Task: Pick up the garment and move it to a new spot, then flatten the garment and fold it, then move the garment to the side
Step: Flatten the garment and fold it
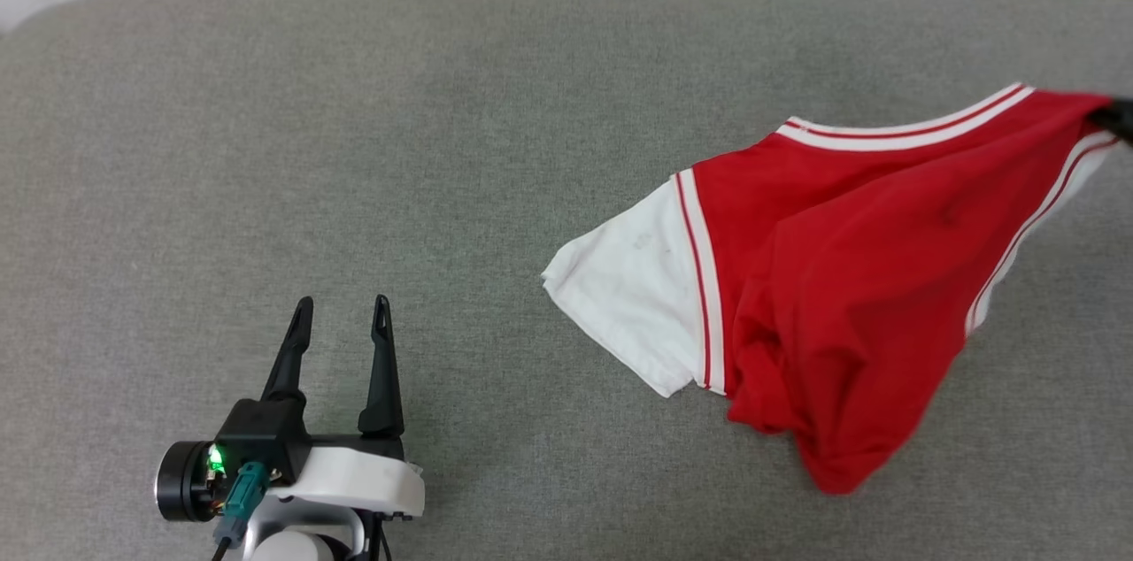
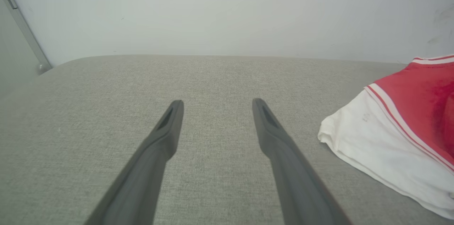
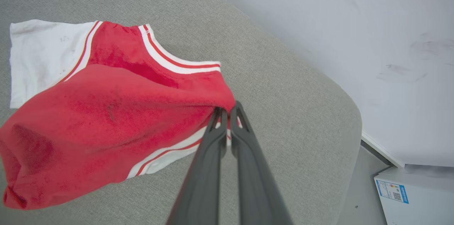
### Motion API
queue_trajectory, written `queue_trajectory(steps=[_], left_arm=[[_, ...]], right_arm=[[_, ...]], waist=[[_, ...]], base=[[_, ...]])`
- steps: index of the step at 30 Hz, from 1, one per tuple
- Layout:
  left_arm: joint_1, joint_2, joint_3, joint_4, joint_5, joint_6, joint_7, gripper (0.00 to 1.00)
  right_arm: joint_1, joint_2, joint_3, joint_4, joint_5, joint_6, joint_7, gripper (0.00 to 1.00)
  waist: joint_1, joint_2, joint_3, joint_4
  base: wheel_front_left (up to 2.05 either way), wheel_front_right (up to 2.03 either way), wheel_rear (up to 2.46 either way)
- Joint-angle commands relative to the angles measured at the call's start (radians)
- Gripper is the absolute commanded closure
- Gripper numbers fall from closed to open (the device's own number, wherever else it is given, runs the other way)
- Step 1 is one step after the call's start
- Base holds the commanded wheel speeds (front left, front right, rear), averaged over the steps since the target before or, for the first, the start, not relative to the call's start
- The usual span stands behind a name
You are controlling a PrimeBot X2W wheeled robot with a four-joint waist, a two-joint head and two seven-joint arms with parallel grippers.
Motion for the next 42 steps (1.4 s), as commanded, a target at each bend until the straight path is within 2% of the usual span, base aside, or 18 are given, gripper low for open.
queue_trajectory(steps=[1,6,12,16,19,24,27,28,29,36,42], left_arm=[[-0.007,0.000,-0.002,-0.005,-0.005,0.004,-0.003,0.00],[-0.040,0.000,-0.022,-0.012,-0.015,0.006,-0.003,0.00],[-0.086,0.000,-0.047,-0.020,-0.031,0.010,-0.003,0.00],[-0.110,0.000,-0.059,-0.023,-0.022,0.013,-0.003,0.00],[-0.123,0.000,-0.068,-0.025,-0.024,0.014,-0.003,0.00],[-0.128,0.000,-0.062,-0.020,-0.017,0.016,-0.003,0.00],[-0.115,-0.001,-0.050,-0.015,-0.006,0.009,-0.003,0.00],[-0.111,0.000,-0.046,-0.012,0.000,0.005,-0.003,0.00],[-0.109,0.000,-0.039,-0.010,0.005,0.001,-0.003,0.00],[-0.136,0.025,0.014,0.000,0.036,-0.043,-0.003,0.00],[-0.230,0.090,0.023,0.078,0.057,-0.092,-0.003,0.00]], right_arm=[[-0.014,0.002,-0.005,0.001,0.001,-0.001,0.005,1.00],[-0.066,0.054,-0.054,0.057,-0.019,-0.001,0.075,1.00],[-0.124,0.189,-0.037,0.216,-0.132,-0.001,0.145,1.00],[-0.116,0.298,-0.020,0.355,-0.182,-0.001,0.111,1.00],[-0.087,0.355,0.022,0.431,-0.193,-0.001,0.095,1.00],[-0.055,0.398,0.120,0.508,-0.175,0.001,0.073,1.00],[-0.079,0.396,0.132,0.520,-0.170,0.001,0.001,1.00],[-0.093,0.390,0.133,0.518,-0.178,0.001,-0.033,0.36],[-0.105,0.385,0.134,0.517,-0.182,0.000,-0.073,0.00],[-0.117,0.371,0.064,0.506,-0.243,-0.001,-0.394,0.00],[-0.045,0.428,-0.121,0.490,-0.388,-0.001,-0.702,0.00]], waist=[[0.0000,0.0000,0.010,0.002],[0.0000,0.0000,0.068,0.031],[0.0000,0.0000,0.147,0.078],[0.0000,0.0000,0.187,0.106],[0.0000,0.0000,0.200,0.123],[0.0000,0.0000,0.185,0.124],[0.0000,0.0000,0.155,0.106],[0.0000,0.0000,0.142,0.099],[0.0000,0.0000,0.128,0.091],[0.0000,0.0000,0.044,0.034],[0.0000,0.0000,0.017,-0.017]], base=[[0.00,0.00,0.00],[0.00,0.00,0.00],[0.00,0.00,0.00],[0.00,0.00,0.00],[0.00,0.00,0.00],[0.00,0.00,0.00],[0.00,0.00,0.00],[0.00,0.00,0.00],[0.00,0.00,0.00],[0.00,0.00,0.00],[0.00,0.00,0.00]])
